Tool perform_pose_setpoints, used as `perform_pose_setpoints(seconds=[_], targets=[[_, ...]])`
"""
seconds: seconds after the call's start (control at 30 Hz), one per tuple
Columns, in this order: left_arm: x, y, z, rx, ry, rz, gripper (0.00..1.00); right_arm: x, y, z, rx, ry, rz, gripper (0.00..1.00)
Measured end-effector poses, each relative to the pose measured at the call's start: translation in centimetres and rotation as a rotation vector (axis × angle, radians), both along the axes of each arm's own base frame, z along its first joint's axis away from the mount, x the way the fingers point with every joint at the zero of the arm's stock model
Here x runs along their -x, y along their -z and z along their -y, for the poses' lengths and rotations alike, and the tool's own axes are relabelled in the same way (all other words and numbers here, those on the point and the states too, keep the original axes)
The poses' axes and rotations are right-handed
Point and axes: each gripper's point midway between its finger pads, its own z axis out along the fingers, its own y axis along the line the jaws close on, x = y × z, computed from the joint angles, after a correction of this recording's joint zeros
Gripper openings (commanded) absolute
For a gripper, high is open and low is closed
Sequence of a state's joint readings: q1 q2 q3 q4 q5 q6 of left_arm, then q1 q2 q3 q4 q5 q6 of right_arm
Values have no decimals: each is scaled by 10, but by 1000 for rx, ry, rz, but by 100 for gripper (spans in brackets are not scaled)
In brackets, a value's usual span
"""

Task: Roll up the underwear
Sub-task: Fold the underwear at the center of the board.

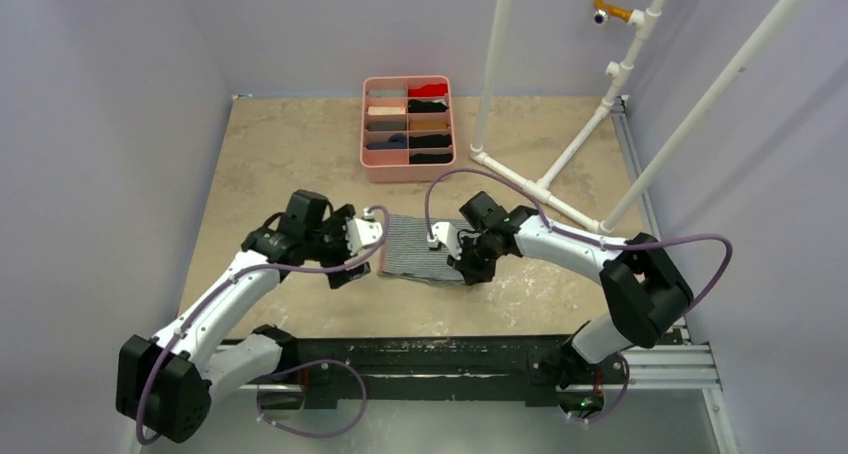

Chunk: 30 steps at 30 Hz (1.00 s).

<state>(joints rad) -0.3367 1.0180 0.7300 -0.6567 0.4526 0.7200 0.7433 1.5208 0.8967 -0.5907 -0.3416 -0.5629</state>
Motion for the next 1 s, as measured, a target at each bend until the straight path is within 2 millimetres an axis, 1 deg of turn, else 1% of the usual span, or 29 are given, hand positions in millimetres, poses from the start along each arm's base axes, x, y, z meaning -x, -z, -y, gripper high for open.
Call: perform_pose_setpoints(seconds=[0.07, 0.23, 0.43, 0.57, 0.73, 0.93, 1.0], targets=[[4, 8, 14, -45, 83, 38, 96, -3, -1, 7, -20, 20, -46, 0], [12, 30, 53, -167, 303, 115, 92, -12, -4, 13, -77, 60, -142, 0], [19, 54, 79, -291, 481, 180, 84, -21, -3, 18, -120, 102, -211, 0], [16, 68, 81, -353, 531, 192, 76, -19, -1, 20, -121, 106, -235, 0], [13, 84, 76, -412, 562, 173, 61, -17, -3, 19, -133, 104, -250, 0], [5, 87, 80, -442, 559, 183, 46, -19, -2, 22, -135, 112, -253, 0], [2, 88, 81, -450, 553, 193, 38, -18, -2, 22, -135, 112, -259, 0]])
